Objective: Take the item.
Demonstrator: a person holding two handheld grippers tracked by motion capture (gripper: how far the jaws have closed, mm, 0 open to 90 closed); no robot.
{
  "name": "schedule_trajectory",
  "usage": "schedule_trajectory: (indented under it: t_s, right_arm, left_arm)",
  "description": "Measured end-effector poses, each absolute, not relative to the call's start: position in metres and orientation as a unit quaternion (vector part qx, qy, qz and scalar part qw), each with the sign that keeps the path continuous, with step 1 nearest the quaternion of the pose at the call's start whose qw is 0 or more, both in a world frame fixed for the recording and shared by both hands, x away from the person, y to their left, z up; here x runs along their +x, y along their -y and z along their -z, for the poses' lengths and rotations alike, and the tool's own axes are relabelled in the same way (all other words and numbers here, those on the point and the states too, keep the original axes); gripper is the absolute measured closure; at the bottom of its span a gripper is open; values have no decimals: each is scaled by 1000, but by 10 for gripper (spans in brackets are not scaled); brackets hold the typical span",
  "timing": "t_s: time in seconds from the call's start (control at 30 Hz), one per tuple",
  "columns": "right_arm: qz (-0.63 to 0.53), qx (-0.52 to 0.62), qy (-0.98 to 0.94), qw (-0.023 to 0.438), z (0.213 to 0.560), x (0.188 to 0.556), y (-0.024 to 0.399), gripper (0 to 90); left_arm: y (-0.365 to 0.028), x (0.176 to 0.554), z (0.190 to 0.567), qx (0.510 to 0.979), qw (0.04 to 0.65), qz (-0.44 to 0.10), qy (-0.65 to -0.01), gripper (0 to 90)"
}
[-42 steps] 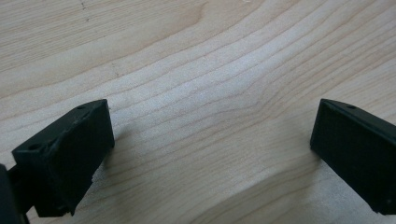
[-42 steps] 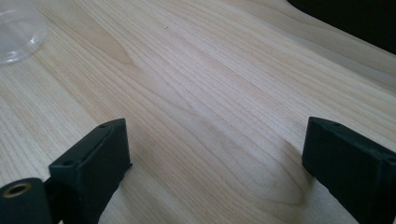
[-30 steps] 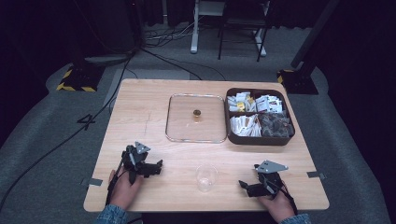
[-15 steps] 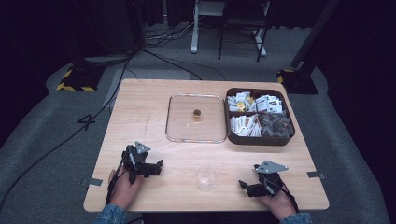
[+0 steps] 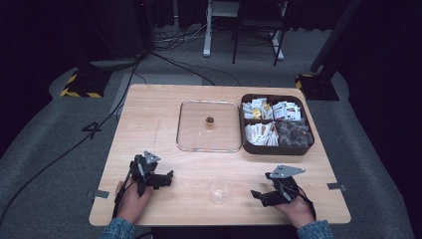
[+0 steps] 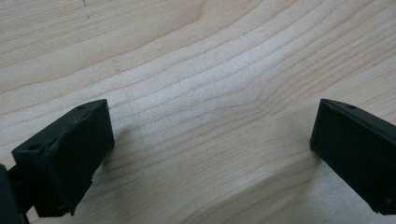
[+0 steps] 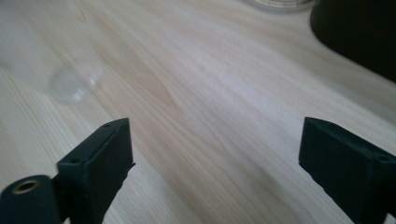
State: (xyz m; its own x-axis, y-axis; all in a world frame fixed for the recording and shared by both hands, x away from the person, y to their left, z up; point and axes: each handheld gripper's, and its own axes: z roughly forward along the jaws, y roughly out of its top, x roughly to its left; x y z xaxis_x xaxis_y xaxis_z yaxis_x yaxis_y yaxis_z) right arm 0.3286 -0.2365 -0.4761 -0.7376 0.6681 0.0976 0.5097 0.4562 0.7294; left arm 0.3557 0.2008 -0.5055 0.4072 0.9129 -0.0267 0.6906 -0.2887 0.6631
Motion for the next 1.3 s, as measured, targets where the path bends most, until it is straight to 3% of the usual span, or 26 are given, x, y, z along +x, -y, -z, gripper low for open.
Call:
schedule_trajectory:
  t_s: [0.1, 0.27, 0.53, 0.97, 1.3]
  right_arm:
    - [-420, 366, -826, 90, 459, 336, 242, 82]
    - [-430, 376, -810, 134, 435, 341, 247, 80]
    - [-455, 402, -779, 158, 415, 349, 257, 85]
    - [-437, 427, -767, 197, 381, 380, 283, 213]
    - [-417, 443, -767, 204, 371, 400, 298, 234]
  left_arm:
    - [-201, 356, 505, 782, 304, -183, -513, 0]
    - [-201, 356, 505, 782, 304, -183, -512, 0]
    - [-201, 356, 505, 782, 304, -183, -513, 0]
    - [-201, 356, 505, 782, 304, -182, -513, 0]
    - [-201, 356, 505, 782, 304, -183, -513, 0]
